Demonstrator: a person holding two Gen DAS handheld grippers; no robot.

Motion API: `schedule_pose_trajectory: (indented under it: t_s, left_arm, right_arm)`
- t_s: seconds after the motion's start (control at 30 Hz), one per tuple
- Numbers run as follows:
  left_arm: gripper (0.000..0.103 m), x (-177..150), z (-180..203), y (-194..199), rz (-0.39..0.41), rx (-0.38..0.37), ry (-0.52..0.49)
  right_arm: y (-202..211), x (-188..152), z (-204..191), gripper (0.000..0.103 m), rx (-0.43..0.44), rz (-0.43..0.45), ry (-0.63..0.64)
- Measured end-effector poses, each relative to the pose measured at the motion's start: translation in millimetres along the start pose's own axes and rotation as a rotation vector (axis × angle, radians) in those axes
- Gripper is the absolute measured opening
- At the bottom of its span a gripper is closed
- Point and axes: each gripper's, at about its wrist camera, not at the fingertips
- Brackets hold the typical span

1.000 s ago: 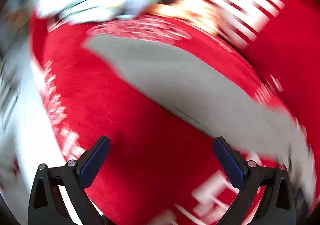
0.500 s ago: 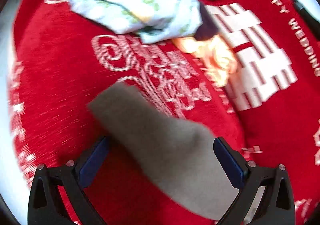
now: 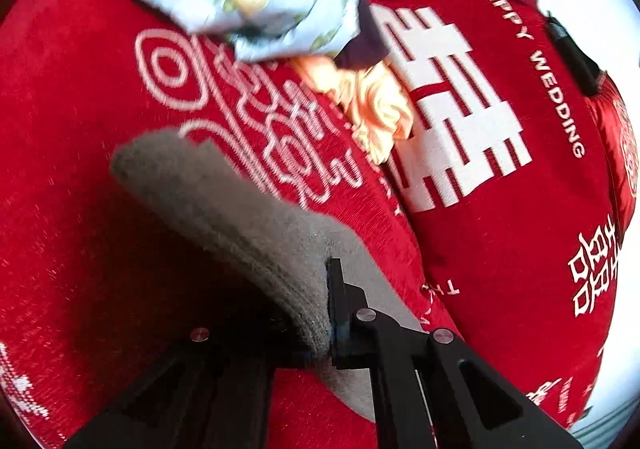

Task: Fold small clothes
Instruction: 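Close the left tool on the other grey sleeve cuff, then lift the sleeve and carry it over the sweater body with the left tool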

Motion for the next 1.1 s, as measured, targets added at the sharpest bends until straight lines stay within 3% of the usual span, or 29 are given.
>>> schedule_pose_trajectory:
  t_s: [0.17,0.27,0.37,0.43,0.6,0.7,0.93,1.1]
  left_arm:
    - [0.006,-5.8,16.2,23.1,0.089,-0.048,-0.060]
    - [0.007,-3.1,9.4,15.6,0.058,-0.026,-0.025]
    - [0.007,1.1,-18.9,4.4,0.014,0.002,0.101]
    - [0.007,2.7,-30.6,3.2,0.007,-0.063,0.148]
    - [0.007,6.0,-25.1,-1.3,-0.005,-0.050,0.111]
    - [0.007,7.8,-28.7,-0.1,0.017,-0.097,0.128]
    - [0.007,7.9,-18.4,10.9,0.044,-0.090,0.096]
    - [0.007,10.7,7.4,7.7,0.016,0.016,0.035]
  right_arm:
    - [-17.7,36.7,-24.9,0.076,0.010,-0.017,0.048]
    - [-39.0,58.3,-48.4,0.076,0.007,-0.052,0.104]
    - [-60.5,75.0,-67.7,0.076,0.025,-0.094,0.116]
    - [-75.2,80.8,-79.9,0.076,0.038,-0.123,0.121]
    - [-105.7,78.2,-105.9,0.077,0.018,-0.200,0.164]
    - [-96.1,78.6,-118.5,0.078,0.008,-0.177,0.218]
    - [-21.9,53.5,-101.7,0.078,0.056,-0.041,0.221]
    - [10.0,25.4,-42.4,0.078,-0.001,-0.018,0.121]
Point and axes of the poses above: each gripper's, at about its wrist camera, not at the fingertips, and y roughly against the way its jaws point, z to its right, x to its top, and after that the axes turned 1 degree about x, right-handed
